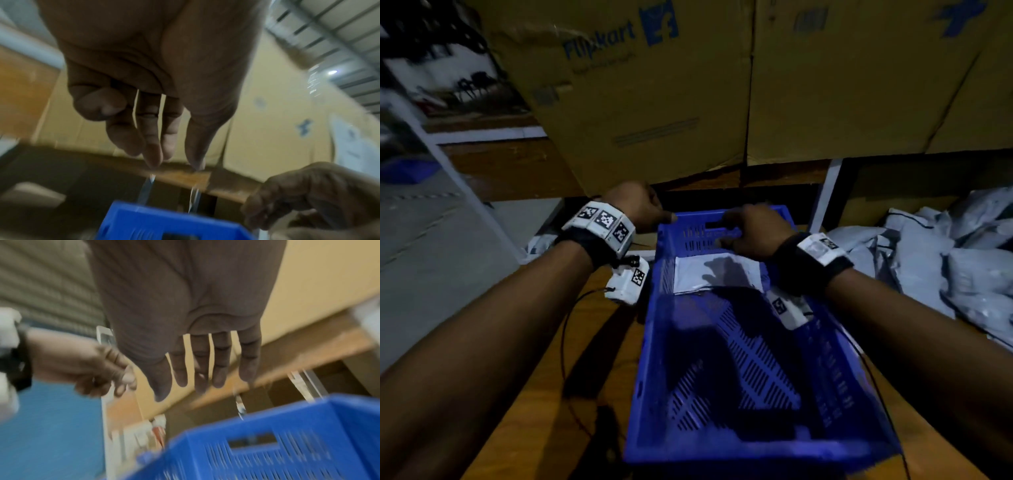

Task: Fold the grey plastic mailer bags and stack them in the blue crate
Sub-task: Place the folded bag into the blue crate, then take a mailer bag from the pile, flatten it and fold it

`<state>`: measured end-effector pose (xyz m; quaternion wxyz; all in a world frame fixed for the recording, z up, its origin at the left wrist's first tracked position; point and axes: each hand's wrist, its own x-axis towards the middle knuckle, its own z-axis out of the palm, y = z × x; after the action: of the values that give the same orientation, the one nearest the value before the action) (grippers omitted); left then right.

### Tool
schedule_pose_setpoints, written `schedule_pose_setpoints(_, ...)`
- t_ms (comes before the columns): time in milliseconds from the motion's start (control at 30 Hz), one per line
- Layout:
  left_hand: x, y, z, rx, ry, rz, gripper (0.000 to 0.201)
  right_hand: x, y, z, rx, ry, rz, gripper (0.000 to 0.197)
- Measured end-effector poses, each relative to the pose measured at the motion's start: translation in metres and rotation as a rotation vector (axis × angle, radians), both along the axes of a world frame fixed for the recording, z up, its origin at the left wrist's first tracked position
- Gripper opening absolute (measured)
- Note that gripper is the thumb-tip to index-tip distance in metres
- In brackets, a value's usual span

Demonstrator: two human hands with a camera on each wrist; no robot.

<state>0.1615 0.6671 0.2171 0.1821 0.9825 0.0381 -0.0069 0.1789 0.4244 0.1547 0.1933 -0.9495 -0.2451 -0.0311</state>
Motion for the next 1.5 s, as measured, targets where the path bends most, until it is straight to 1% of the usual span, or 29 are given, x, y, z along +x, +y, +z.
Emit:
schedule_pose_setpoints(167,-0.070,-0.056,0.055,0.043,-0.113,0.053,0.040,-0.058,-0.068,0.052,0.159,-0.063,0.026,0.038)
schedule_pose_setpoints(233,-0.096,-0.091,0.066,0.011,-0.151,0.038,0.038,-0.085,-0.105,0.061,0.208,-0.091,0.029,0.035)
schedule_pose_setpoints(300,-0.121,-0.133,0.068,-0.048,-0.167,0.000,0.035,-0.112,-0.144,0.060,0.223,-0.107,0.031,0.034)
schedule_pose_setpoints(400,-0.147,-0.200,0.057,-0.102,-0.145,-0.069,0.032,-0.143,-0.194,0.040,0.223,-0.063,0.001,0.032)
schedule_pose_setpoints(500,-0.164,-0.276,0.034,-0.155,-0.144,-0.151,0.035,-0.166,-0.254,0.014,0.244,-0.011,-0.056,0.029)
schedule_pose_setpoints(600,-0.175,-0.340,-0.004,-0.245,-0.178,-0.200,0.033,-0.179,-0.305,-0.018,0.243,0.018,-0.111,0.026)
schedule_pose_setpoints(700,-0.178,-0.389,-0.053,-0.440,-0.161,-0.200,0.031,-0.184,-0.348,-0.056,0.245,0.080,-0.200,0.029)
schedule_pose_setpoints(767,-0.173,-0.413,-0.087,-0.540,-0.172,-0.160,0.030,-0.181,-0.372,-0.080,0.259,0.101,-0.257,0.027)
schedule_pose_setpoints(833,-0.161,-0.431,-0.120,-0.619,-0.187,-0.085,0.029,-0.174,-0.392,-0.100,0.296,0.110,-0.325,0.024)
schedule_pose_setpoints(933,-0.132,-0.451,-0.164,-0.749,-0.198,0.014,0.025,-0.154,-0.414,-0.123,0.352,0.149,-0.414,0.021)
schedule_pose_setpoints(1000,-0.104,-0.460,-0.183,-0.773,-0.226,0.094,0.027,-0.136,-0.426,-0.134,0.403,0.186,-0.472,0.020)
schedule_pose_setpoints(1067,-0.072,-0.468,-0.193,-0.763,-0.198,0.169,0.043,-0.112,-0.434,-0.138,0.428,0.215,-0.516,0.020)
schedule_pose_setpoints(1133,-0.037,-0.473,-0.201,-0.798,-0.133,0.247,0.067,-0.083,-0.437,-0.143,0.432,0.255,-0.545,0.021)
schedule_pose_setpoints(1200,0.000,-0.478,-0.212,-0.827,-0.098,0.286,0.090,-0.051,-0.438,-0.150,0.452,0.297,-0.567,0.024)
schedule_pose_setpoints(1233,0.017,-0.479,-0.217,-0.823,-0.072,0.292,0.095,-0.037,-0.438,-0.154,0.475,0.323,-0.574,0.026)
schedule_pose_setpoints(1300,0.040,-0.483,-0.223,-0.771,0.003,0.289,0.090,-0.014,-0.434,-0.160,0.539,0.373,-0.602,0.032)
schedule_pose_setpoints(1367,0.052,-0.487,-0.230,-0.664,0.029,0.264,0.083,0.001,-0.431,-0.169,0.600,0.412,-0.631,0.032)
schedule_pose_setpoints(1433,0.057,-0.492,-0.236,-0.637,-0.004,0.263,0.073,0.010,-0.429,-0.179,0.688,0.461,-0.636,0.029)
schedule_pose_setpoints(1500,0.057,-0.496,-0.239,-0.649,-0.067,0.255,0.057,0.013,-0.428,-0.183,0.784,0.478,-0.631,0.024)
